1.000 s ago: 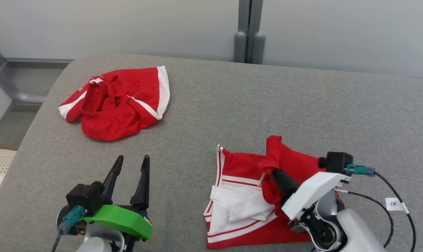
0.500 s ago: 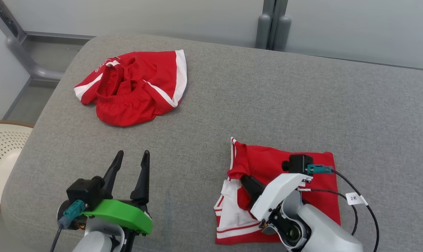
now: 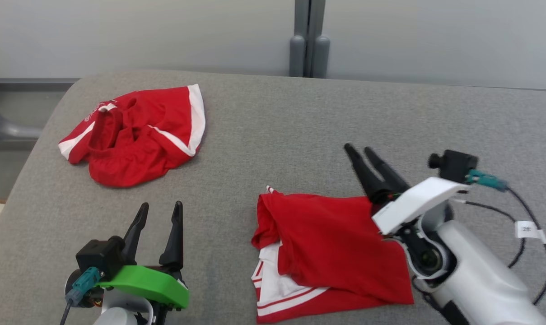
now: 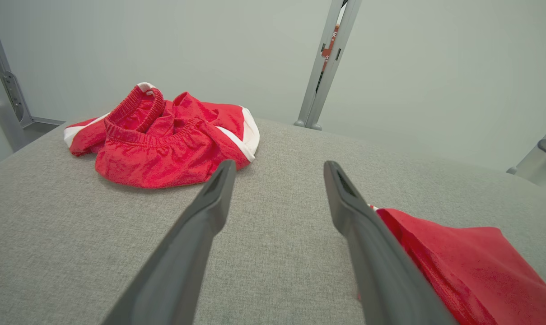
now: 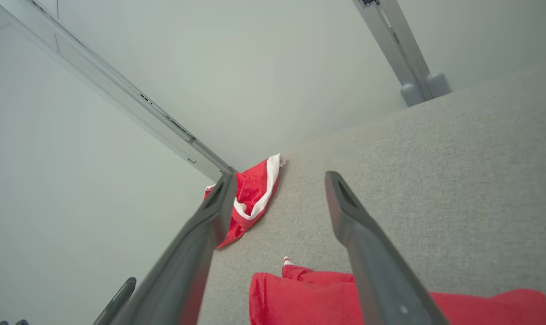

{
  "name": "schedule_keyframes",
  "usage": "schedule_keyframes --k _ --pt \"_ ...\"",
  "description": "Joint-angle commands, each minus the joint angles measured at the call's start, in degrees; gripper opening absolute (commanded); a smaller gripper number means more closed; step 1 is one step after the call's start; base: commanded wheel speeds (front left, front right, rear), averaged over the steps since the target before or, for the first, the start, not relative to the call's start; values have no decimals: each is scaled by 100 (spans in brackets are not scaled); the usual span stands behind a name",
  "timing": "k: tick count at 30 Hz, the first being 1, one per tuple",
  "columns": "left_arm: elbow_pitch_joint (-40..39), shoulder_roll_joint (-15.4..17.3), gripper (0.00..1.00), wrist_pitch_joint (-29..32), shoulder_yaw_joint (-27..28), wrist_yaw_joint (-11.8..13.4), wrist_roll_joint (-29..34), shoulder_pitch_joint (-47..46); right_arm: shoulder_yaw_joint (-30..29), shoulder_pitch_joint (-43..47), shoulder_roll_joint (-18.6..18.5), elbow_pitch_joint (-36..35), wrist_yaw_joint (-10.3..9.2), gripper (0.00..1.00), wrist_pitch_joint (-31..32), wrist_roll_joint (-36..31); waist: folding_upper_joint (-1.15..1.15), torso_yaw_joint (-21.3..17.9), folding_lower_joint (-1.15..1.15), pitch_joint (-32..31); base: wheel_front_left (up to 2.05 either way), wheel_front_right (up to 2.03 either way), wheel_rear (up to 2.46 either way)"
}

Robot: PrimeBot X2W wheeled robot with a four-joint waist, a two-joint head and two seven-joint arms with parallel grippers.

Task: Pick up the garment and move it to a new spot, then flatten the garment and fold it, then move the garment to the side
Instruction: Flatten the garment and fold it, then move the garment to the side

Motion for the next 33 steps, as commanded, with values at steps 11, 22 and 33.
schedule_keyframes --k 11,22,33 --pt "-267 -33 100 -43 301 104 113 291 -2043 1341 -892 -1104 0 100 -573 -2380 0 -697 0 -344 0 0 0" --pt "-412 -164 100 -40 588 38 410 425 -3077 2234 -116 -1640 0 100 -316 -4199 0 -697 0 -366 0 0 0" --pt "-319 -317 100 -40 728 -76 584 455 -3258 2402 51 -1636 0 100 -150 -4775 0 -604 0 -395 0 0 0"
